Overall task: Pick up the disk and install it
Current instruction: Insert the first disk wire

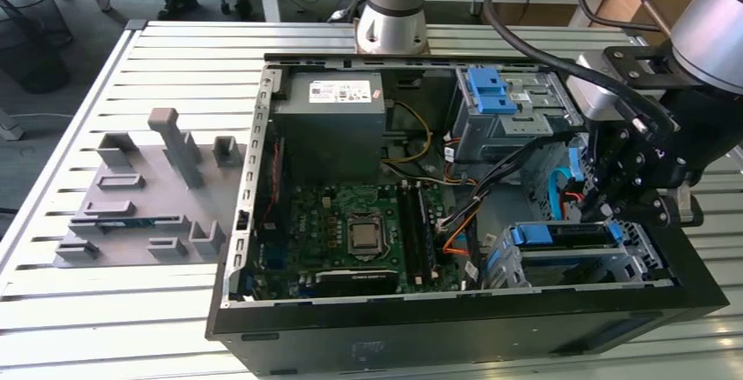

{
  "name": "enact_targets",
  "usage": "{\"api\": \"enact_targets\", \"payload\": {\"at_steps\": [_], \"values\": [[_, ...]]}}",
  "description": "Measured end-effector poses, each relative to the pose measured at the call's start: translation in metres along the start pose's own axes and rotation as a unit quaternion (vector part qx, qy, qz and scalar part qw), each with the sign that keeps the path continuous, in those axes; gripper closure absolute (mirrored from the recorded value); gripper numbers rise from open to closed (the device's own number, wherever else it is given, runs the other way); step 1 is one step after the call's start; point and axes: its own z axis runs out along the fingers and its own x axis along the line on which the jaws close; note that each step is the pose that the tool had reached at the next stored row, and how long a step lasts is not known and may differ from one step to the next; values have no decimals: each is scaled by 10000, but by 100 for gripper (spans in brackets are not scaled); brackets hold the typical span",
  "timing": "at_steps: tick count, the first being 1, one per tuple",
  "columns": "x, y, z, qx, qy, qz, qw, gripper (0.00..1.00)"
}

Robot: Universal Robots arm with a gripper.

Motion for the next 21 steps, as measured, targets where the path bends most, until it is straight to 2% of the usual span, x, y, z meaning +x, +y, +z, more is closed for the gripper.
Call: {"api": "enact_targets", "payload": {"at_steps": [3, 7, 13, 21], "values": [[0, 2, 1, -5, -1, 0, 10000, 84], [2, 1, 5, -47, -1, 2, 10000, 84], [34, -4, 23, -54, -1, 15, 10000, 84], [36, -5, 49, -58, -2, 17, 10000, 84]]}}
